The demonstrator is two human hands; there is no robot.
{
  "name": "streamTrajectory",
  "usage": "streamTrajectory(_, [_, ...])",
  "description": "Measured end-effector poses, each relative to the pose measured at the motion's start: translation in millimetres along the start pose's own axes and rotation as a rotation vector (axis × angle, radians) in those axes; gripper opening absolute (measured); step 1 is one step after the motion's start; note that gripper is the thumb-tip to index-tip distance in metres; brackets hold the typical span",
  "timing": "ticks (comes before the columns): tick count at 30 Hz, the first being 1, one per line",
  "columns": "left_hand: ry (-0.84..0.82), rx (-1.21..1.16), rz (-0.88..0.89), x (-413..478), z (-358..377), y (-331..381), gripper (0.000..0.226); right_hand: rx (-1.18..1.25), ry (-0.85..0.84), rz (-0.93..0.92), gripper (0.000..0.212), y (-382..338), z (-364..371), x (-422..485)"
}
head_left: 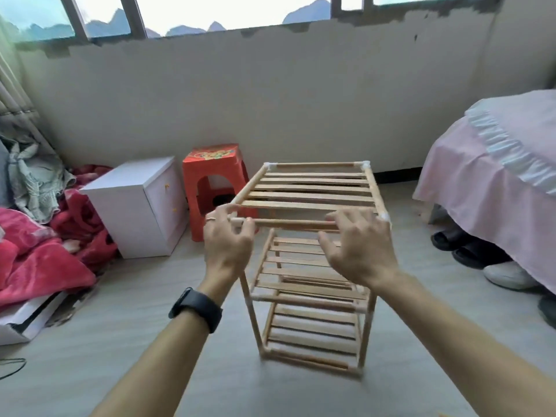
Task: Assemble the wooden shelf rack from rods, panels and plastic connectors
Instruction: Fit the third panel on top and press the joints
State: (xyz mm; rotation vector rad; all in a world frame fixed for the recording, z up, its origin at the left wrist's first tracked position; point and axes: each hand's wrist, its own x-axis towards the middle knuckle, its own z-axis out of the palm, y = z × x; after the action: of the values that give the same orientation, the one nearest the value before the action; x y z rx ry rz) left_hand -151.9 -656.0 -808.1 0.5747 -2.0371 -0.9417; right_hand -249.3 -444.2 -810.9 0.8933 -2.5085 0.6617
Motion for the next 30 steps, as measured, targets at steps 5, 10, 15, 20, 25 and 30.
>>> streamTrajectory(5, [-0.172, 0.023, -0.412, 59, -10, -31, 0.058, -0.092, -0.18, -0.06, 0.067, -18, 32, 9])
streamTrajectory(10, [-0.366, -0.246, -0.55, 54, -3, -32, 0.049, 0.037, -0.136, -0.057, 0.063, 1, 40, 4])
streamTrajectory(15, [-0.225, -0.303, -0.434, 9, 6, -22, 0.044, -0.059, -0.174, 0.013, 0.073, 33, 46, 10])
streamTrajectory(20, [-0.302, -0.416, -0.501, -38, 18, 11, 0.036, 0.061, -0.247, 0.356, 0.067, 41, 45, 16])
streamTrajectory(25, [-0.559, -0.426, -0.466, -71, 32, 50, 0.027, 0.749, -0.248, 0.475, 0.065, 12, 38, 2])
streamTrajectory(30, [-0.469, -0.17, -0.022, -80, 26, 44, 0.014, 1.117, -0.273, 0.441, 0.049, 5, 20, -23])
